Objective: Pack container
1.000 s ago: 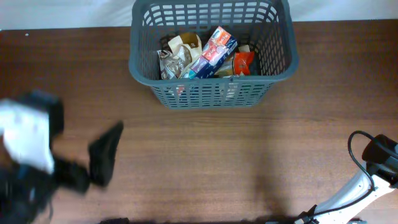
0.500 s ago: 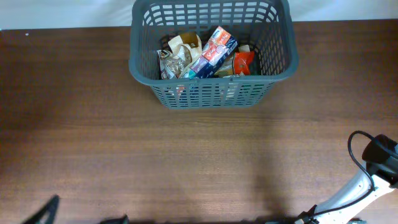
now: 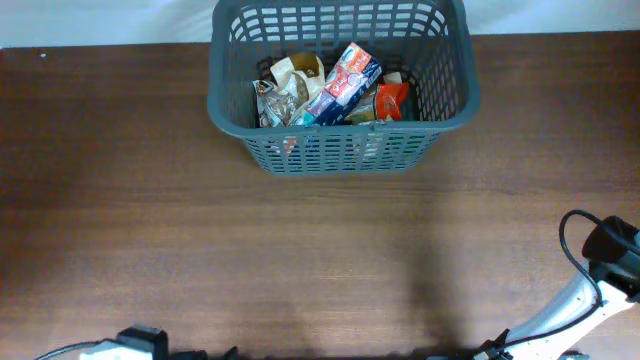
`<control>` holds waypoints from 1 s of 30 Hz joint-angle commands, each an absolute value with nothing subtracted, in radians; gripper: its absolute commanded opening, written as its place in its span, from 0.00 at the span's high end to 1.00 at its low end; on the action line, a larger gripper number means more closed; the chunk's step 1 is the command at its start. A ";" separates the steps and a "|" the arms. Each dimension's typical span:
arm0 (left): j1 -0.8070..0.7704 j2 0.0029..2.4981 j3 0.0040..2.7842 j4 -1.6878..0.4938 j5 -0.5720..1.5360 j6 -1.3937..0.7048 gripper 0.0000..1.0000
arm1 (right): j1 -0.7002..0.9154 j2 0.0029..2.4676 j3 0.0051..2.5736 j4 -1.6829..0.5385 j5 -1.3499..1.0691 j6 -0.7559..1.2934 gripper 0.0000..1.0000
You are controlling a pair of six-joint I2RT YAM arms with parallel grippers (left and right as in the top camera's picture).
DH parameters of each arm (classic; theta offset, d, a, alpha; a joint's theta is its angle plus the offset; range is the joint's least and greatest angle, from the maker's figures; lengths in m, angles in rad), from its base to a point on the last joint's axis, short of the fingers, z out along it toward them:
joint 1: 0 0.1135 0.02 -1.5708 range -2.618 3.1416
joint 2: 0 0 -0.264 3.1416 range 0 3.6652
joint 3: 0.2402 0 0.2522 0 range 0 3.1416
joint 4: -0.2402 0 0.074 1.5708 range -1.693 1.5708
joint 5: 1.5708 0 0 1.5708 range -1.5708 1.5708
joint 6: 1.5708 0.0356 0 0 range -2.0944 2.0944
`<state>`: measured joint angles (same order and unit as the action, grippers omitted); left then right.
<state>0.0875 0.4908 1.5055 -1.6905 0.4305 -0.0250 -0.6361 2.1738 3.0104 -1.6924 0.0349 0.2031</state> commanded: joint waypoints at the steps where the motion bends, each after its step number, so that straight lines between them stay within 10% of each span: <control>1: 0.093 0.485 1.489 -1.673 0.504 -0.038 0.01 | -0.635 2.149 3.009 -1.698 0.030 0.204 0.02; 30: 0.093 0.480 0.739 -0.579 0.553 0.152 0.01 | -0.635 2.149 3.009 -1.698 0.030 0.204 0.01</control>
<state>0.0875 0.4904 0.8112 -0.6621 0.5320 0.1379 -0.6361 2.1738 3.0100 -1.6924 0.0353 0.2024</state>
